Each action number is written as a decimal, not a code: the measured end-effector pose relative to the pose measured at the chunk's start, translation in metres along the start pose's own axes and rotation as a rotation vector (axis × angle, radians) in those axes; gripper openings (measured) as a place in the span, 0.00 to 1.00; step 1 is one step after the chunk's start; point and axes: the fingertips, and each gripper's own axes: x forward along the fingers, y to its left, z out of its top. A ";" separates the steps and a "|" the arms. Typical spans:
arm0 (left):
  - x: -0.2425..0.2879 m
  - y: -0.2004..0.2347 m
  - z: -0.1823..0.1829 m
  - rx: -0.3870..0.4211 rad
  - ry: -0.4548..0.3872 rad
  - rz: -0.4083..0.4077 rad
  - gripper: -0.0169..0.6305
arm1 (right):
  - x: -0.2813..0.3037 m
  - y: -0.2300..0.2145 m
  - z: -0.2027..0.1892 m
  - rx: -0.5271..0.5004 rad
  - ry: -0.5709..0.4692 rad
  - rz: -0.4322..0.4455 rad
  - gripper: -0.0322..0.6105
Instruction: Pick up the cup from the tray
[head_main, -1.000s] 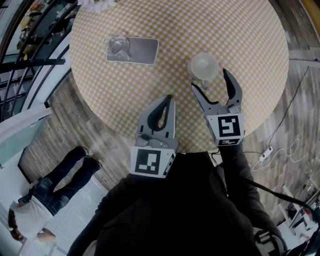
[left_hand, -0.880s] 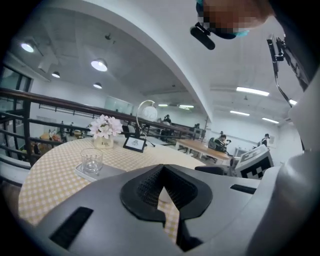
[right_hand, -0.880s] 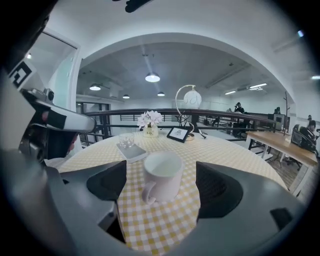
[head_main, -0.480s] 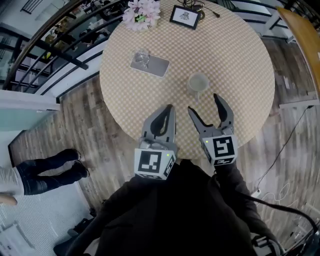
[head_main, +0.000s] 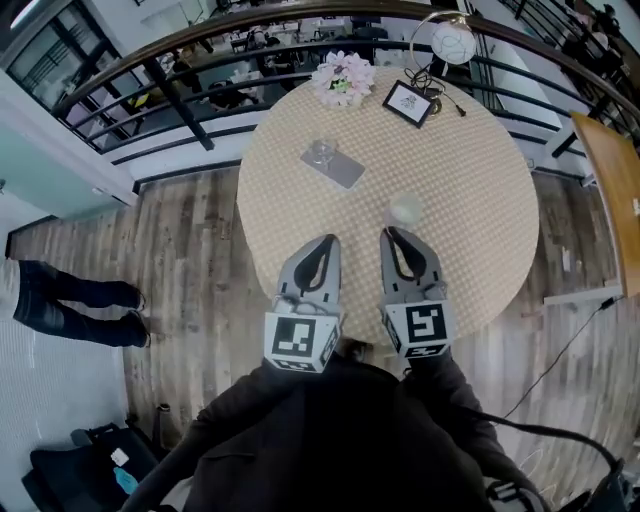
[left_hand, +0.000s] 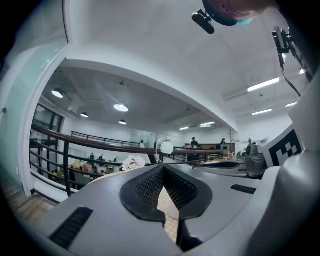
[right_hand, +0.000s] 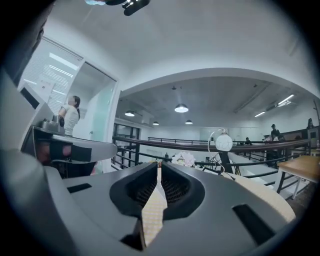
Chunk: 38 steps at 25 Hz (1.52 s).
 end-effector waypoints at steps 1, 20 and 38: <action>-0.005 0.001 0.004 0.000 -0.013 0.012 0.03 | -0.001 0.005 0.003 -0.003 0.001 0.014 0.09; -0.024 0.035 0.022 -0.045 -0.084 0.049 0.03 | 0.022 0.036 0.008 0.010 0.022 0.064 0.09; 0.079 0.147 -0.042 -0.160 0.116 -0.064 0.03 | 0.187 0.025 -0.073 0.230 0.274 -0.058 0.15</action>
